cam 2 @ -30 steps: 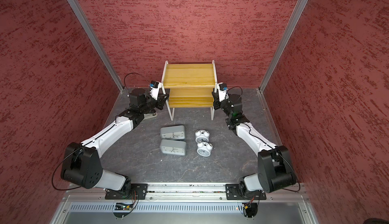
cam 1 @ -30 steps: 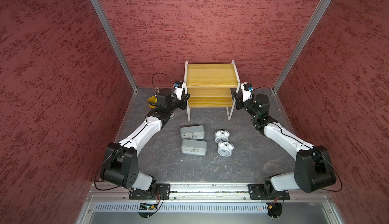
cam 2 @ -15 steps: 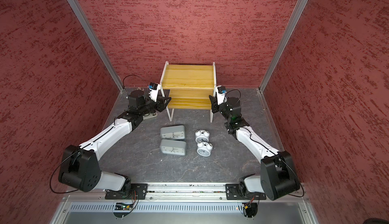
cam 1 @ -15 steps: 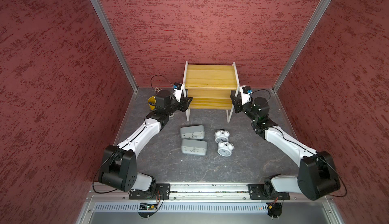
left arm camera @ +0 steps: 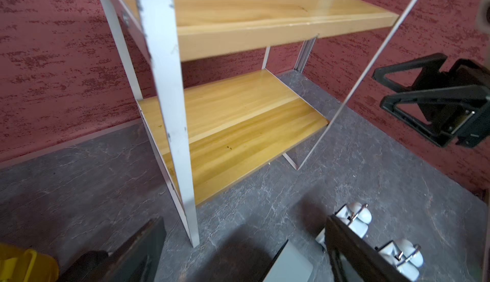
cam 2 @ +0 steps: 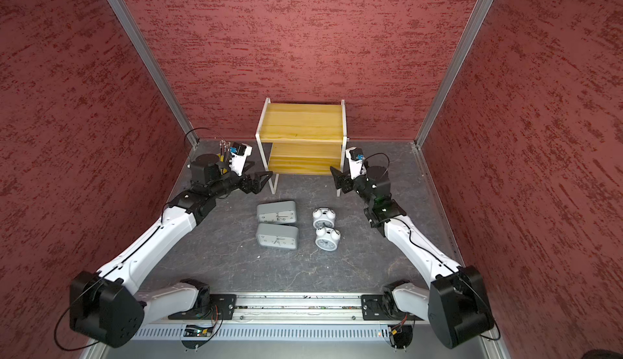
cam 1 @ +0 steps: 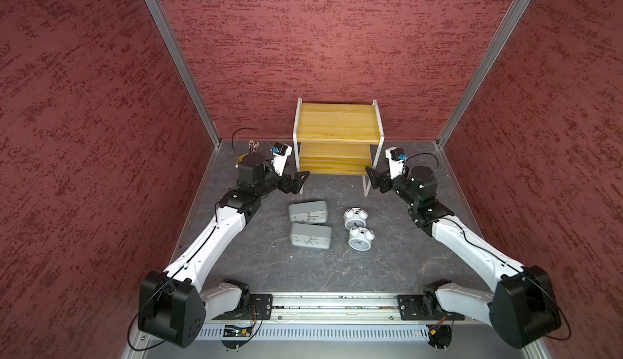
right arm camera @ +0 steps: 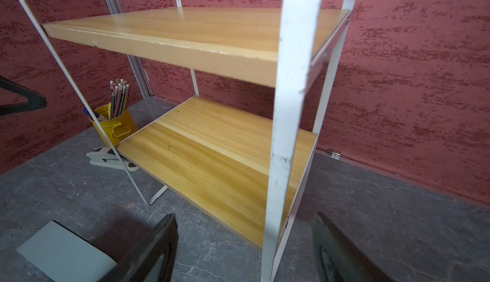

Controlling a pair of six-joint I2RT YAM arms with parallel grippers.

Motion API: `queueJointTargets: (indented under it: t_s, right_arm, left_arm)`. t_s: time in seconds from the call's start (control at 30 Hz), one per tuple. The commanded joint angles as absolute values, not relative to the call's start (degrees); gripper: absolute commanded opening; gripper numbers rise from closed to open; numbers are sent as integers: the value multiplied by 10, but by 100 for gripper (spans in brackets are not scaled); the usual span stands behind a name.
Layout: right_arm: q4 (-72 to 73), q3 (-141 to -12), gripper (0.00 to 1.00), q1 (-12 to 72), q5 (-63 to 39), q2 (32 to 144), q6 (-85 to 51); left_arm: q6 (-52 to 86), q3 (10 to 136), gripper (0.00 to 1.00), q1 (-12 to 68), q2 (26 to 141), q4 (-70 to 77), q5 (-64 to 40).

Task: Place the alarm clocks on the shelf by style
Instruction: Pick up the alarm from the center of the board.

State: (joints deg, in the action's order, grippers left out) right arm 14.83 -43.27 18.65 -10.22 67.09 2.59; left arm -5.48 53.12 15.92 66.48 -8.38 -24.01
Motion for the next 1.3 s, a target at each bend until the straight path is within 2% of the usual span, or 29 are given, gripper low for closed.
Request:
queueJointTargets:
  t_s: [0.0,0.2,0.6,1.0,1.1,1.27]
  right_arm:
    - [117,-414,81,189,-93,636,32]
    - [85,-389,81,190,-94,588,32]
    - [86,-371,84,190,-84,564,38]
    - [86,-360,86,189,-68,563,52]
    - [88,-360,86,190,-68,566,54]
    - [89,-360,86,190,-69,570,53]
  left_arm:
    - [-110,504,96,159,632,-178,-259]
    - [-154,473,95,166,613,-264,-265]
    - [-195,478,95,178,730,-250,-212]
    - [-242,494,93,203,788,-256,-164]
    - [-255,494,88,212,794,-252,-154]
    - [-265,499,69,231,807,-250,-141]
